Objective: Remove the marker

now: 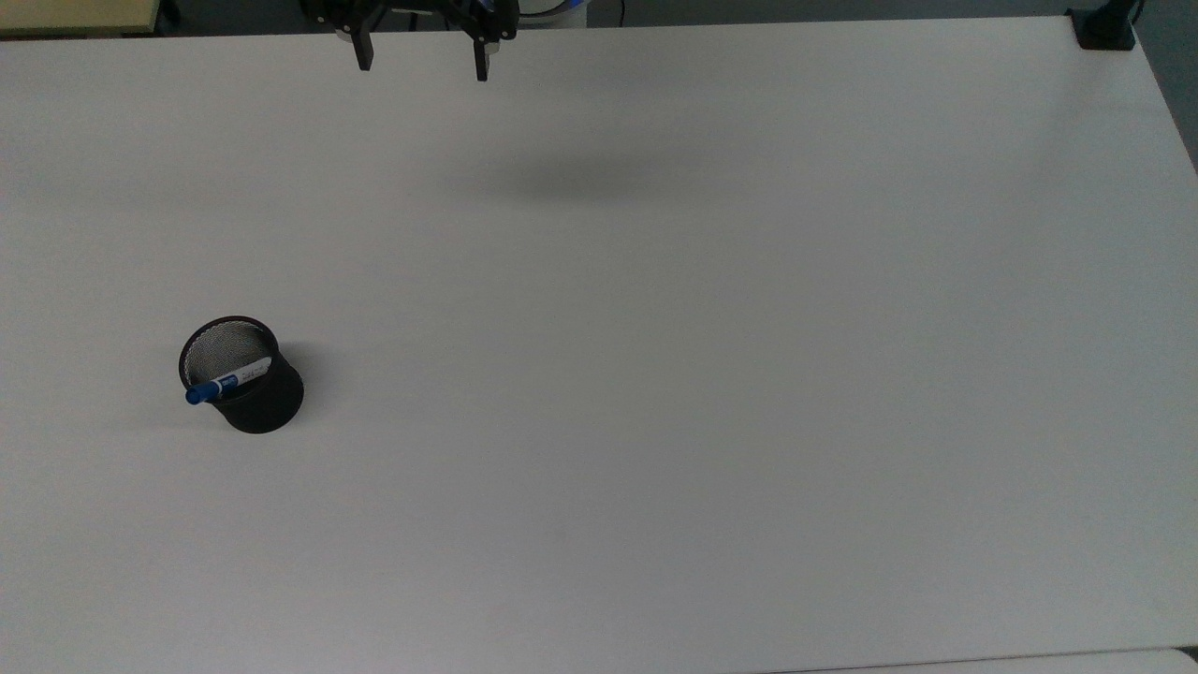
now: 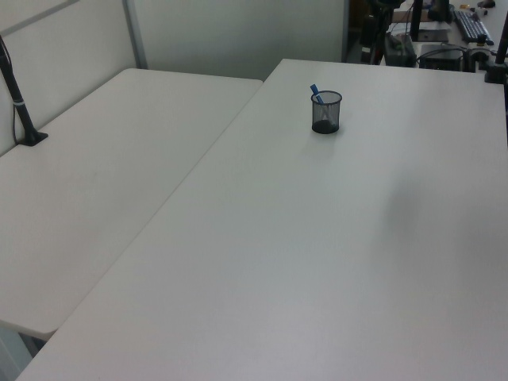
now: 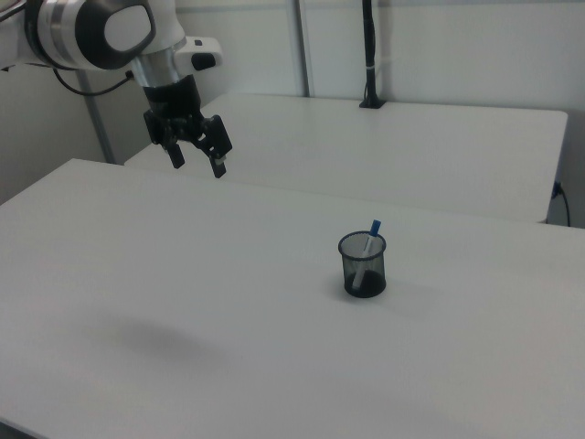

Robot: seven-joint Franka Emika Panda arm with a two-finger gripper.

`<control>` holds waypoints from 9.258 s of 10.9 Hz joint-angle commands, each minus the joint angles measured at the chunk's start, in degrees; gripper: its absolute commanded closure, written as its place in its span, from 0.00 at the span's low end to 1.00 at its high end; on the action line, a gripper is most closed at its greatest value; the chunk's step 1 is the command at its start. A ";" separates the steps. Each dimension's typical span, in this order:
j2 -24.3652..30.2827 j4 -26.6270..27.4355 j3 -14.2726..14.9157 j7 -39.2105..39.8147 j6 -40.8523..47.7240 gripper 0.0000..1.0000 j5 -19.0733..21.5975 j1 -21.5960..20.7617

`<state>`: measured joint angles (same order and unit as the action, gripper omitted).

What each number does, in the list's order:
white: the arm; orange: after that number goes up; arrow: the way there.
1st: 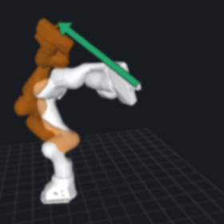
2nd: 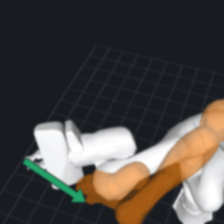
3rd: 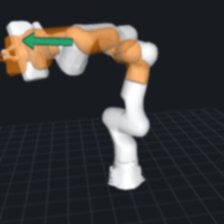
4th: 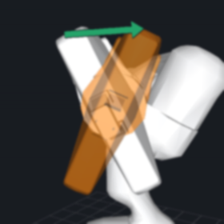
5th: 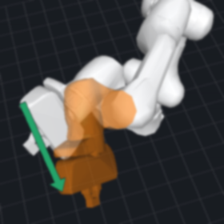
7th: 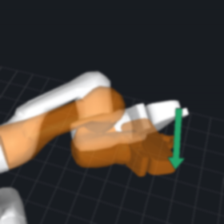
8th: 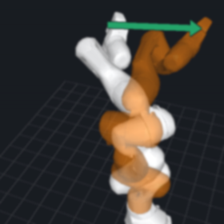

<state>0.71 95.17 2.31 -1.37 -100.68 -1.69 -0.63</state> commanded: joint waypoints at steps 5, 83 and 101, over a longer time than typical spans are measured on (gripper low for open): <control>0.43 0.55 0.60 1.28 -1.01 0.00 0.64 -0.43; -18.84 3.10 -9.51 -13.83 -15.53 0.00 -1.65 1.42; 1.40 -1.12 -1.78 -2.76 0.13 0.00 0.55 2.65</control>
<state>1.39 92.57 -0.23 -5.83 -98.67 -1.33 2.76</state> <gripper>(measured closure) 0.000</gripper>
